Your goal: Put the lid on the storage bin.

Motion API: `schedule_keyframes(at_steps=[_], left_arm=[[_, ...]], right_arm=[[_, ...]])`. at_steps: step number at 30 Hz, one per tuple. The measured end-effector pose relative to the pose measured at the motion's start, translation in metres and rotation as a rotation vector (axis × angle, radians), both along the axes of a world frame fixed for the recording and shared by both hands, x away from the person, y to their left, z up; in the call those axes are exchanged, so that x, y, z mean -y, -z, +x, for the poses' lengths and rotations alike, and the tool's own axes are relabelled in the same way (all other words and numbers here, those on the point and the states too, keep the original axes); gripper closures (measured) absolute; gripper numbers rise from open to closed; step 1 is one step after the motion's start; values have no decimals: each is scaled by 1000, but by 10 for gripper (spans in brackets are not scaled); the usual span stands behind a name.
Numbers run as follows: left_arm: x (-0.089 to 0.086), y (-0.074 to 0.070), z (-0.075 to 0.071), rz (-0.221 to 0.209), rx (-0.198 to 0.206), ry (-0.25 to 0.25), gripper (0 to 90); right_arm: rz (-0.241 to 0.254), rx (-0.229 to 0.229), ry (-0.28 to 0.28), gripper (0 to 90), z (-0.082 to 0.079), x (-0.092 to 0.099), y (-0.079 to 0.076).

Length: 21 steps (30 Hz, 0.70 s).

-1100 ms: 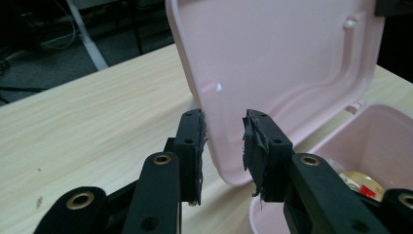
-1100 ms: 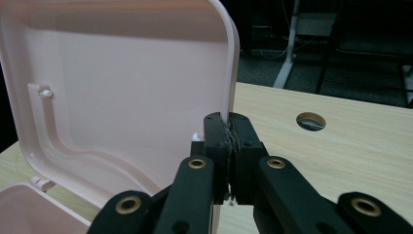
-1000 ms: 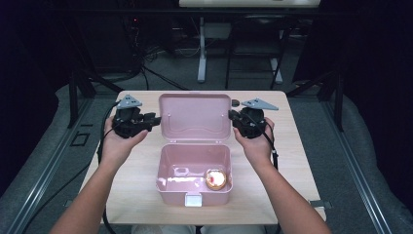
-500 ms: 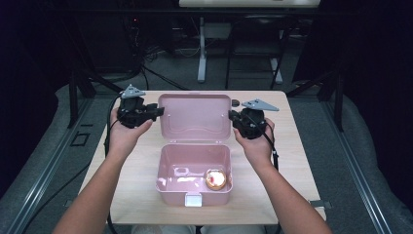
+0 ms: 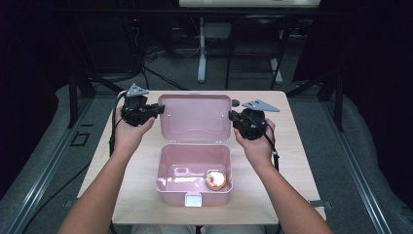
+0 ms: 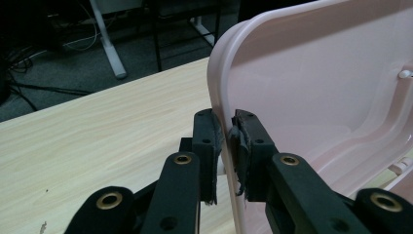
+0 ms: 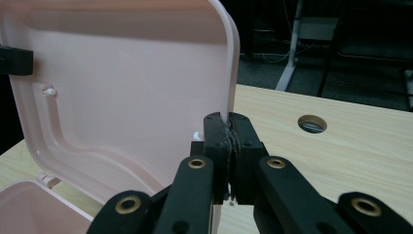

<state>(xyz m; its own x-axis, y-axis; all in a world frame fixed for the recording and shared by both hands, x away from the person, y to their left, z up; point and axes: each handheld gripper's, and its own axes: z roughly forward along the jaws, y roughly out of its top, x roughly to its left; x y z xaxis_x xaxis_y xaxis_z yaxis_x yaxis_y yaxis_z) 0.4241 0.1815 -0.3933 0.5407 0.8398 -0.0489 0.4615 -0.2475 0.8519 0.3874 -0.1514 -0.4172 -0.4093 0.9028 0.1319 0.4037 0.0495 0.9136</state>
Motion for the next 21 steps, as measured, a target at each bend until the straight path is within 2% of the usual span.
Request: schedule_keyframes(at_steps=[7,21], left_arm=[[0,-1,-2,2,3,1,803],[0,-2,-6,-5,11,4,806]], right_arm=[[-1,-17,-1,858,3,0,-1],[34,-25,0,825,17,0,-20]])
